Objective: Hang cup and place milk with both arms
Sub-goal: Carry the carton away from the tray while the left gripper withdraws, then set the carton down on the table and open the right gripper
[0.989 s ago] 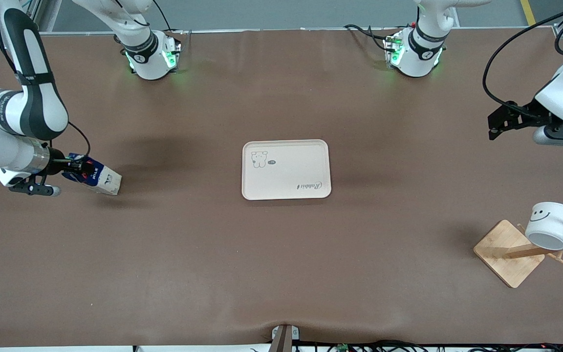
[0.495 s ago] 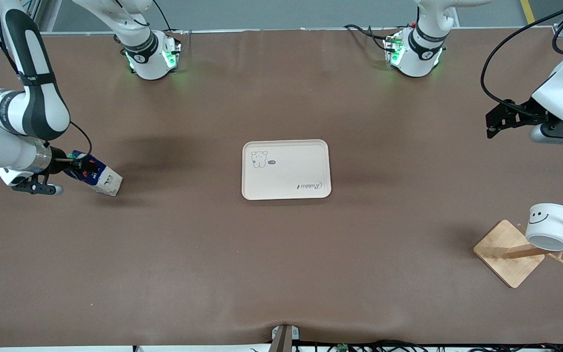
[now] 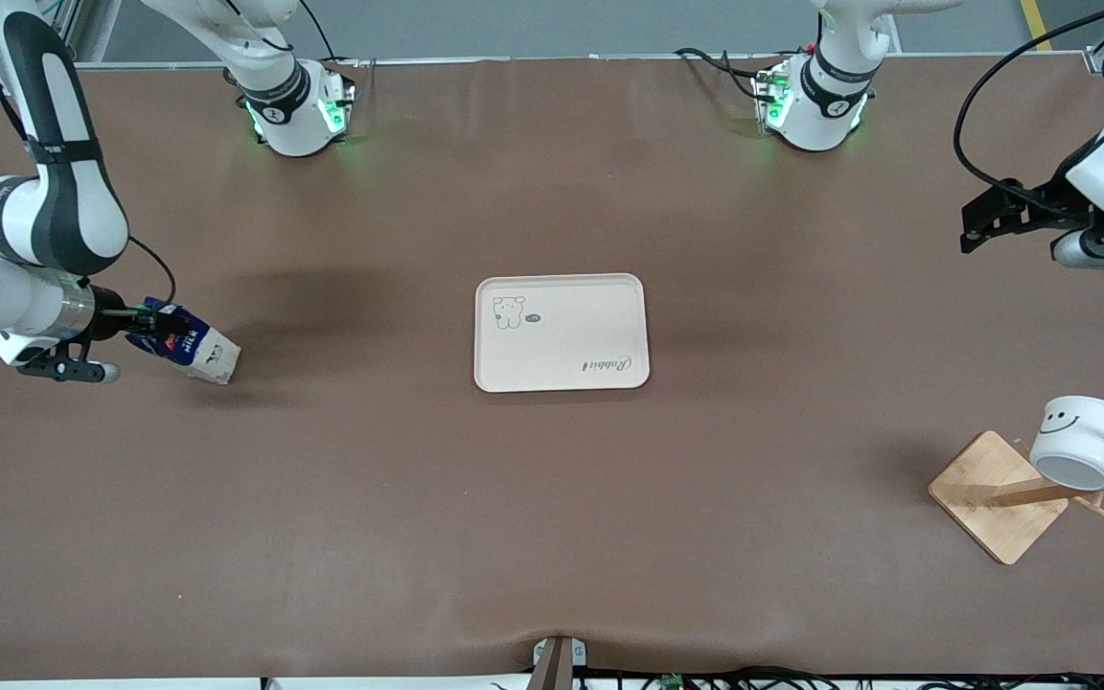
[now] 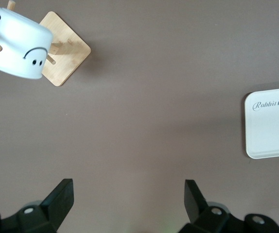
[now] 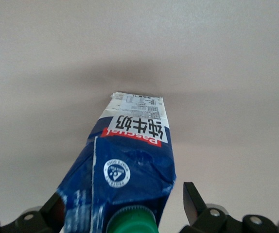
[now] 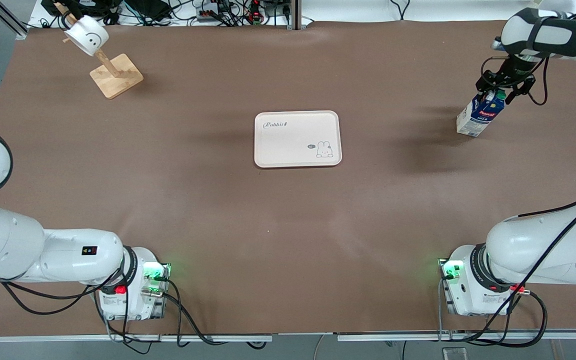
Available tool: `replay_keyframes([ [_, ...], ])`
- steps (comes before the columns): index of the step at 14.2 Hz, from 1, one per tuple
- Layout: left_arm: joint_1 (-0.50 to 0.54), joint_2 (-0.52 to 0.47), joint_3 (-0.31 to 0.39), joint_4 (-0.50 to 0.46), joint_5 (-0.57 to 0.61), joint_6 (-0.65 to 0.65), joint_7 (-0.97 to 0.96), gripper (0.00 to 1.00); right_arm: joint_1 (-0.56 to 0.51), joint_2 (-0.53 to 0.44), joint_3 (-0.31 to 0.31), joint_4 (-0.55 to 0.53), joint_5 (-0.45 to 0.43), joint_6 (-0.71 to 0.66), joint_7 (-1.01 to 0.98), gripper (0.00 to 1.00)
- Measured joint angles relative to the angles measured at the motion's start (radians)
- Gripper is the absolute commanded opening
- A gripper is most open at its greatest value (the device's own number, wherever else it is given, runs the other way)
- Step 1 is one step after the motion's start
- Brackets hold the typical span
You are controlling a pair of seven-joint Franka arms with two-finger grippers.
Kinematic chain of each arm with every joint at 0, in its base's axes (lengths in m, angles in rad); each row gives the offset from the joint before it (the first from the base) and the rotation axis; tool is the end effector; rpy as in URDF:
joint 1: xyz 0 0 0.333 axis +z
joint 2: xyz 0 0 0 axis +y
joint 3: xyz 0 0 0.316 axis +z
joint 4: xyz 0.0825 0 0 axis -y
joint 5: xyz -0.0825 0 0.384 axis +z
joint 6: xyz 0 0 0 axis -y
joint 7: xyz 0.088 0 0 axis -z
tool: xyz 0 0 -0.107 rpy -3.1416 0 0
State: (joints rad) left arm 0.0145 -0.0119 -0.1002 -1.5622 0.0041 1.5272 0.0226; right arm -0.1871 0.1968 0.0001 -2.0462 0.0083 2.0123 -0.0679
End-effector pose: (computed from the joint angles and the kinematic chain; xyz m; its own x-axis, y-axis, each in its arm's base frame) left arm 0.5445 -0.0467 0.6313 0.9939 -0.1079 -0.0233 -0.1080 -0.9941 -0.0048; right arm 0.5461 -0.1028 0.3279 0.9666 -0.1174 -0.2277 -0.1257 -0.9918 -0.0220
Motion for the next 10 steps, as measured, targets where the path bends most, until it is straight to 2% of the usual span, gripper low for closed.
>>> replay_keyframes([
  [4,0.001,-0.001,0.002,0.003,-0.002,-0.002,0.000,1.00,0.003,-0.003,0.005,0.046,0.000,-0.036,0.000,1.00],
  [8,0.000,-0.001,0.001,0.004,-0.002,-0.002,0.000,1.00,0.036,-0.005,0.009,0.211,-0.001,-0.354,0.000,1.00],
  [10,-0.001,-0.001,0.000,0.004,-0.002,-0.002,0.000,1.00,0.070,-0.005,0.010,0.292,-0.012,-0.418,0.001,1.00],
])
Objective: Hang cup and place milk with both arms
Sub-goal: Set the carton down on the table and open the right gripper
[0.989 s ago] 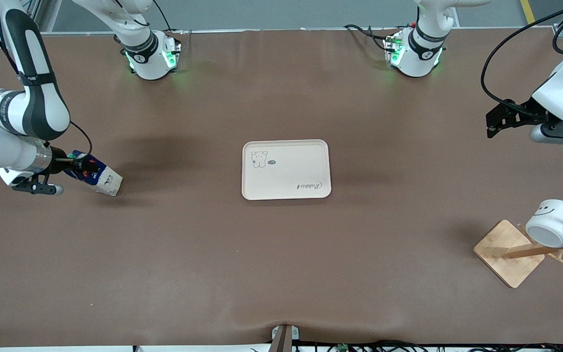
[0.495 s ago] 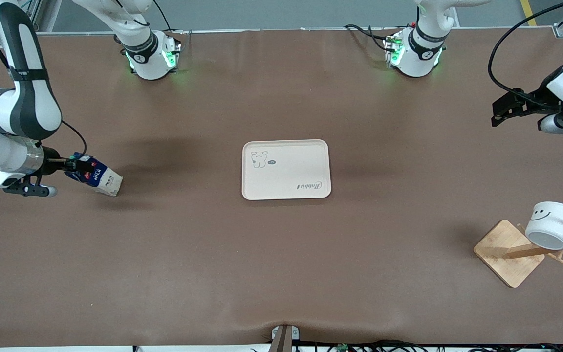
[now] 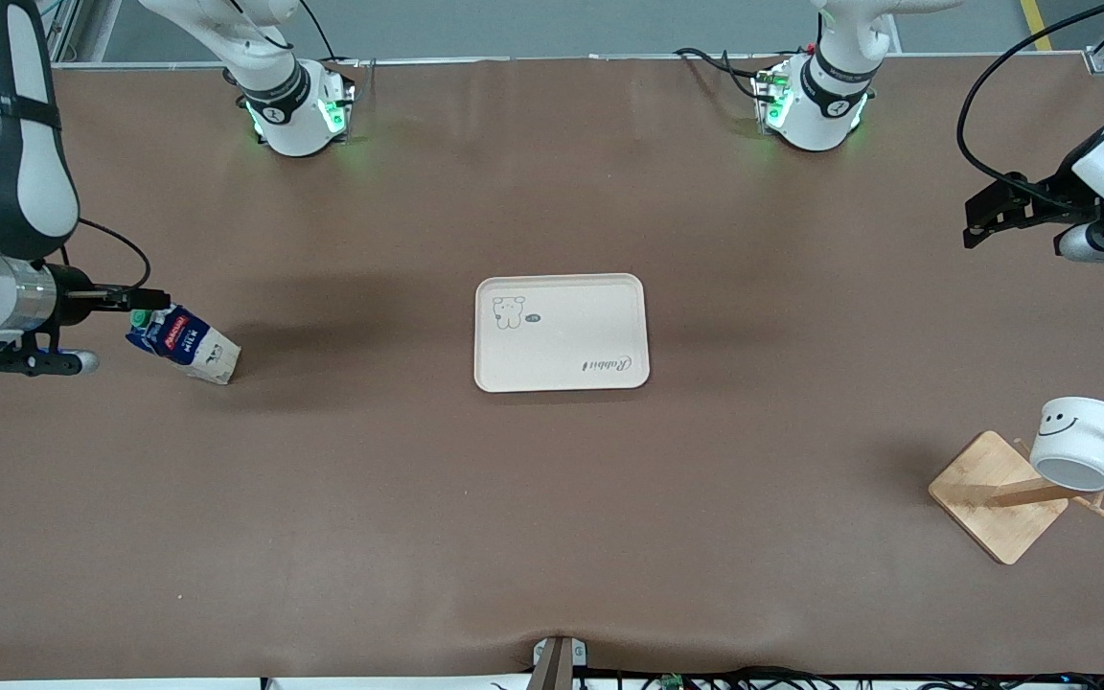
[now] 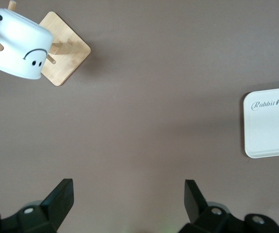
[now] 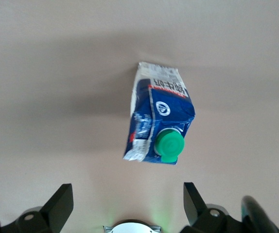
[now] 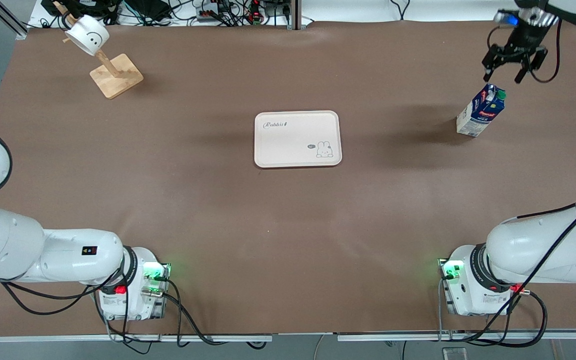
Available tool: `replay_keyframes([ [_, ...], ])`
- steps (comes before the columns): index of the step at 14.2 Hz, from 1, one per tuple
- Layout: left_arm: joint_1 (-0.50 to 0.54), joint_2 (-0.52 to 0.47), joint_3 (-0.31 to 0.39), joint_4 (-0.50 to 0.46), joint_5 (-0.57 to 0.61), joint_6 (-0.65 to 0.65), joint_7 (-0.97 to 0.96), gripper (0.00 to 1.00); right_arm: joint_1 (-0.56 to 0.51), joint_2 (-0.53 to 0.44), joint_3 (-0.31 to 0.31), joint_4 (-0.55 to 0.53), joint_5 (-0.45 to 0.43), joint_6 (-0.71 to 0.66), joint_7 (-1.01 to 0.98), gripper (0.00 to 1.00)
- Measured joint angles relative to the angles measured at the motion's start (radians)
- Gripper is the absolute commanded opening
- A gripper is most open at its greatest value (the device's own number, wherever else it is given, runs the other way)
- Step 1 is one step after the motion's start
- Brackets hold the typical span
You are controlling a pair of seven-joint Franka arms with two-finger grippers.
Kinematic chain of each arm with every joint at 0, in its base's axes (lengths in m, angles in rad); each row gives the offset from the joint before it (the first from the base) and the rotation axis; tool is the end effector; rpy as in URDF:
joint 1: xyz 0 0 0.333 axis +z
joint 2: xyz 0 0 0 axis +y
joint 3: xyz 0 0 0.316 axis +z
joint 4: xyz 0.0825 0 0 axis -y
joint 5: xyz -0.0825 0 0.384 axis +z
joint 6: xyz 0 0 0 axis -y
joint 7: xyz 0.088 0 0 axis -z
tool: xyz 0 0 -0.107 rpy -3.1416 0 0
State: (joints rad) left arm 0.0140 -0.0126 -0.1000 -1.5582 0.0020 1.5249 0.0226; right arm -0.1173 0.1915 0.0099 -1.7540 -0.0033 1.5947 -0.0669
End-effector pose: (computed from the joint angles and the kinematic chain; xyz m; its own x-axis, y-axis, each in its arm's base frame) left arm 0.5441 -0.0471 0.6333 0.9939 -0.1082 -0.0208 -0.1083 -0.9941 -0.0028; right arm 0.5712 -0.0622 0.4330 0.9388 -0.0334 -0.3430 -0.0435 -0.9988 -0.0218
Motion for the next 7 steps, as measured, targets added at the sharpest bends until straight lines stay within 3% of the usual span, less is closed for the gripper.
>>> replay_keyframes([
  [5,-0.001,0.000,-0.001,0.000,0.000,0.000,0.000,1.00,0.015,0.031,0.000,0.160,0.013,-0.020,0.000,1.00],
  [7,-0.002,0.001,-0.002,0.000,0.000,0.000,0.000,1.00,0.016,0.041,0.000,0.252,0.060,-0.103,0.000,1.00],
])
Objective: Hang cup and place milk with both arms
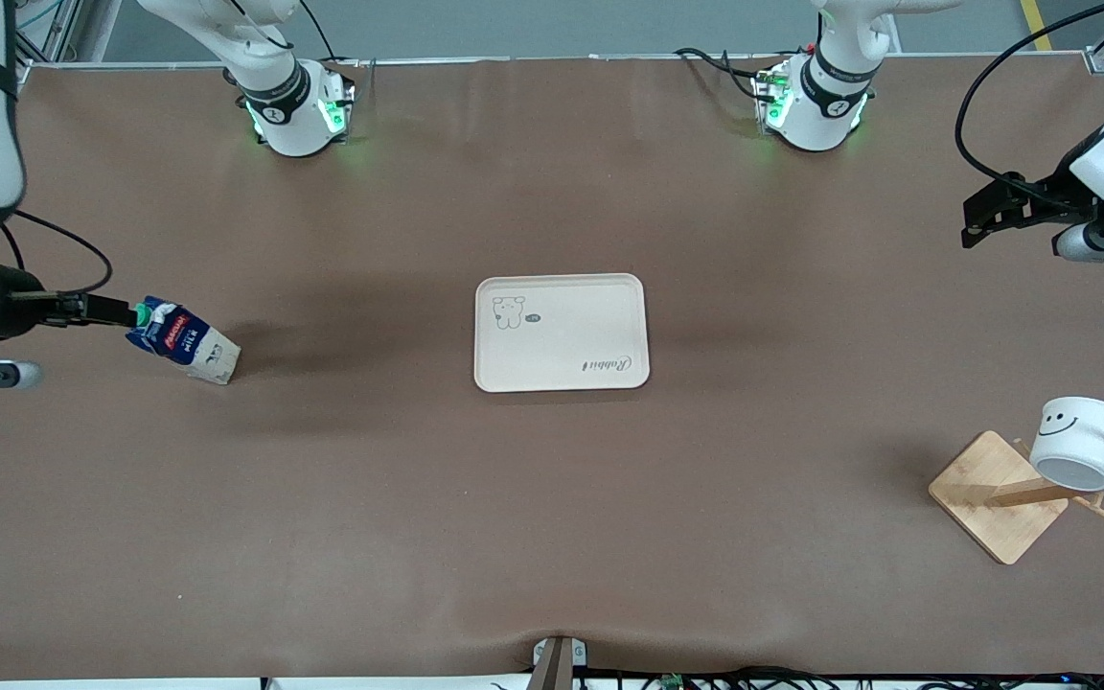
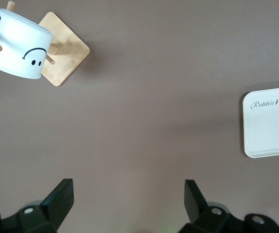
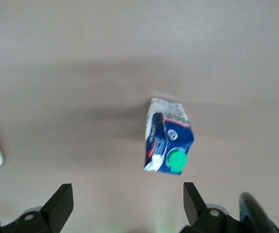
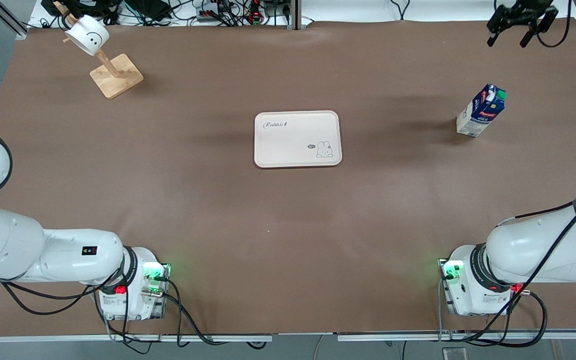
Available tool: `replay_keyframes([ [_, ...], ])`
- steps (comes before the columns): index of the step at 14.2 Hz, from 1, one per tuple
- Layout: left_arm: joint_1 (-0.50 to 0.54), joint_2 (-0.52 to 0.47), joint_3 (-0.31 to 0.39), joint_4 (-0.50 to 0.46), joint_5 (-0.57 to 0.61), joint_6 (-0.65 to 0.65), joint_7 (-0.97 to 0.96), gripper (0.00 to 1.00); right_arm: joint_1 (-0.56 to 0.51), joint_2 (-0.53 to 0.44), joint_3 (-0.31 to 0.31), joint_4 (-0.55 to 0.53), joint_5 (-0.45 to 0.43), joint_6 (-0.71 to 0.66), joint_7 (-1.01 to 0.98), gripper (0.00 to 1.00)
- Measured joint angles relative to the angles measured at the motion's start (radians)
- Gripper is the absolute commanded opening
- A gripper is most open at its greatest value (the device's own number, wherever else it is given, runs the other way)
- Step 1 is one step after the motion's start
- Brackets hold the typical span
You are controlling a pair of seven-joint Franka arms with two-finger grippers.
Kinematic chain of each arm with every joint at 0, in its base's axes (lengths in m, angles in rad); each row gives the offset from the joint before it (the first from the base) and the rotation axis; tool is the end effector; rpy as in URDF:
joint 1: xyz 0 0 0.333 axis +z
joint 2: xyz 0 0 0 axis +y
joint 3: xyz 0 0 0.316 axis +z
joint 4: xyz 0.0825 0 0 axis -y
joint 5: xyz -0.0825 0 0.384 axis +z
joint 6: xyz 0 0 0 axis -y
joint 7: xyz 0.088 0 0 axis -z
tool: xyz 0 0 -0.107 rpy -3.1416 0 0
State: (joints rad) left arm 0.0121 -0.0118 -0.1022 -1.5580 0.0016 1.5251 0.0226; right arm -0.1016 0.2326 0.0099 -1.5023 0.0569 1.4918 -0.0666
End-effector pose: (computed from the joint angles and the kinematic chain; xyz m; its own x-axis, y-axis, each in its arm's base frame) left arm 0.5441 -0.0493 0.6330 0.9934 -0.1123 -0.0212 -0.1124 -0.9937 -0.0023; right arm 0.6031 -0.0496 0.5153 0.9716 -0.0178 -0.2361 -0.0363 -0.9966 -0.0743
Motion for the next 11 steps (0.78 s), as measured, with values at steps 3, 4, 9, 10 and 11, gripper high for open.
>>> replay_keyframes([
  [3,-0.004,0.005,-0.001,0.008,0.000,0.001,0.000,1.00,0.000,0.001,-0.001,0.097,0.060,-0.111,0.020,1.00],
  [4,-0.004,0.008,-0.001,0.014,0.000,0.001,0.000,1.00,0.000,0.001,-0.001,0.125,0.060,-0.132,0.050,1.00],
  [9,-0.004,0.019,-0.001,0.026,0.000,0.001,0.000,1.00,0.013,-0.091,0.002,0.241,0.056,-0.266,0.158,1.00],
  [10,-0.004,0.020,-0.001,0.026,0.000,0.001,0.000,1.00,0.023,-0.129,0.006,0.234,0.043,-0.287,0.159,1.00],
  [11,-0.004,0.020,-0.001,0.026,0.000,0.001,0.000,1.00,0.043,-0.166,0.012,0.211,0.019,-0.290,0.160,1.00],
])
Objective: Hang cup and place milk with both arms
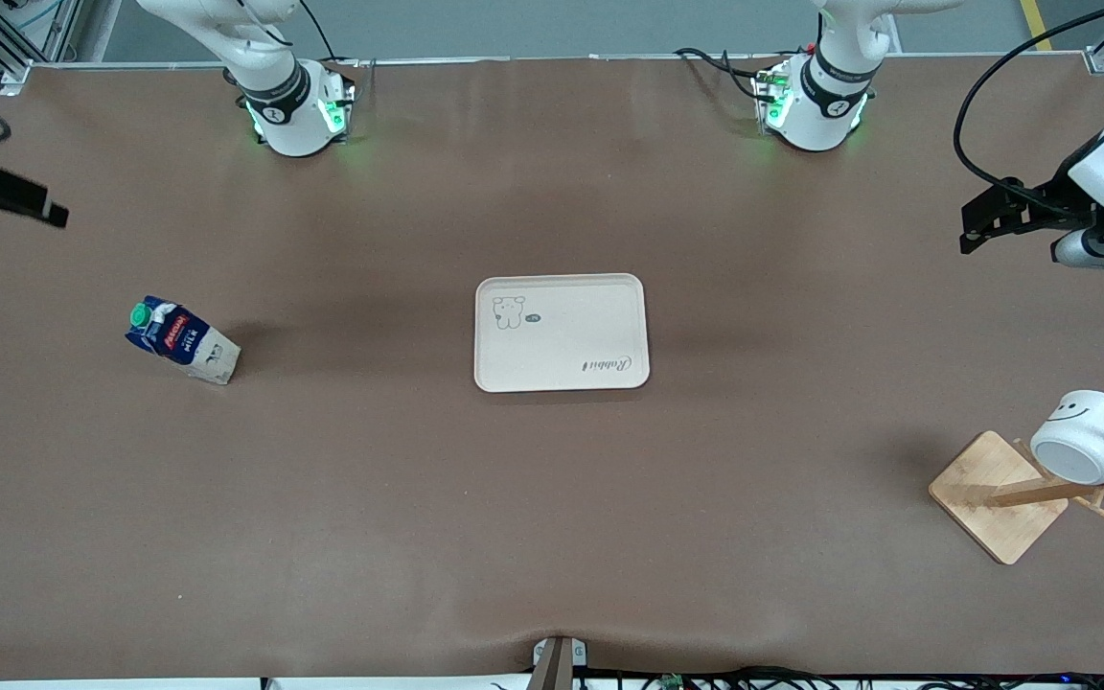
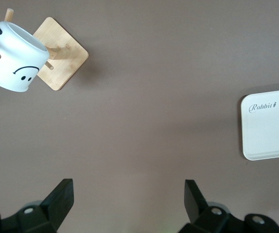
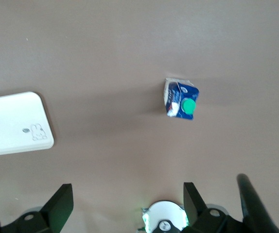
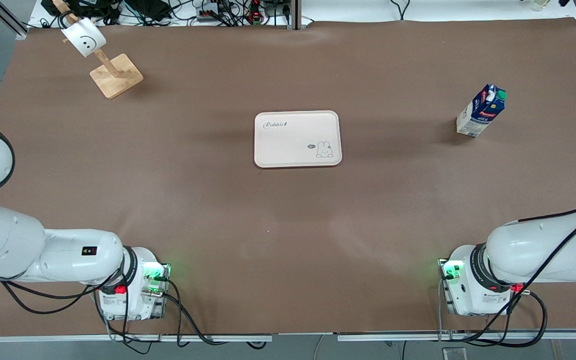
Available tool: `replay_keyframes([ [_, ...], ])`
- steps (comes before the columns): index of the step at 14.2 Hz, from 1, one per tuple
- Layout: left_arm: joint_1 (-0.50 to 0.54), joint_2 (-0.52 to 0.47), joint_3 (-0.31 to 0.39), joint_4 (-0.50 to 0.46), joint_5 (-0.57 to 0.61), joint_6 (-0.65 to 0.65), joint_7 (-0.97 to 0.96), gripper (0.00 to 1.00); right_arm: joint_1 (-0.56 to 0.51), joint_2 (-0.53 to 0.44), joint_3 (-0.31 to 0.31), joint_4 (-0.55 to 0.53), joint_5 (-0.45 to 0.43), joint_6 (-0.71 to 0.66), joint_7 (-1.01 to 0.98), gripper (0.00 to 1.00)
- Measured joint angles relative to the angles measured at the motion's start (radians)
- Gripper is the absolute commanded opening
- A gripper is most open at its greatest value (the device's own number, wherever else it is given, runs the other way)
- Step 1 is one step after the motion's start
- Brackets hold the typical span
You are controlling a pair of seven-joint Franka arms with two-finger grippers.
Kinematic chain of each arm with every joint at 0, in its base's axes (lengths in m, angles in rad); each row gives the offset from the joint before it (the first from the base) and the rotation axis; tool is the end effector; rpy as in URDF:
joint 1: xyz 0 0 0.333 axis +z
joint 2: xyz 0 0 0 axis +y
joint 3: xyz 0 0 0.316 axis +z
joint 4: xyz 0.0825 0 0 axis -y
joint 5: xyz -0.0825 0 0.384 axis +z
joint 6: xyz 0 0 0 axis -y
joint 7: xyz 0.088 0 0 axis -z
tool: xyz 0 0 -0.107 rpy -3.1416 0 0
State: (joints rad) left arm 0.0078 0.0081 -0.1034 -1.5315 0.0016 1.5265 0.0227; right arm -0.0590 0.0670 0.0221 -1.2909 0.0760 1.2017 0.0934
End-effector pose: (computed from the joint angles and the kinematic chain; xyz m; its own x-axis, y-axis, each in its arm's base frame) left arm 0.5504 -0.0523 0.6346 0.9929 -0.1180 -0.0131 -0.1180 -0.9930 -0.0005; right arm 0.5316 -0.0102 0.6855 0.9817 -0.1018 -0.1609 -0.1128 -0.9917 -0.0609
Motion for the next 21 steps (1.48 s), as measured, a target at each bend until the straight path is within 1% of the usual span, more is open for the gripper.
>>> replay_keyframes([
  [2,0.000,0.000,0.000,0.001,0.000,0.000,0.000,1.00,0.035,-0.065,0.008,-0.088,-0.025,0.043,0.009,1.00],
  [5,0.000,0.000,0.000,0.001,0.000,0.000,0.000,1.00,0.044,-0.149,0.008,-0.252,-0.044,0.163,-0.005,1.00],
  [7,0.000,0.001,0.000,0.001,0.000,0.000,0.000,1.00,0.044,-0.178,0.007,-0.308,-0.063,0.212,-0.049,1.00],
  [12,-0.001,0.001,0.000,0.001,0.000,0.000,0.000,1.00,0.023,-0.178,-0.013,-0.299,-0.076,0.251,-0.137,1.00],
  [21,-0.004,0.001,-0.002,0.001,0.000,-0.001,0.000,1.00,0.004,-0.160,-0.017,-0.282,-0.076,0.250,-0.143,1.00],
])
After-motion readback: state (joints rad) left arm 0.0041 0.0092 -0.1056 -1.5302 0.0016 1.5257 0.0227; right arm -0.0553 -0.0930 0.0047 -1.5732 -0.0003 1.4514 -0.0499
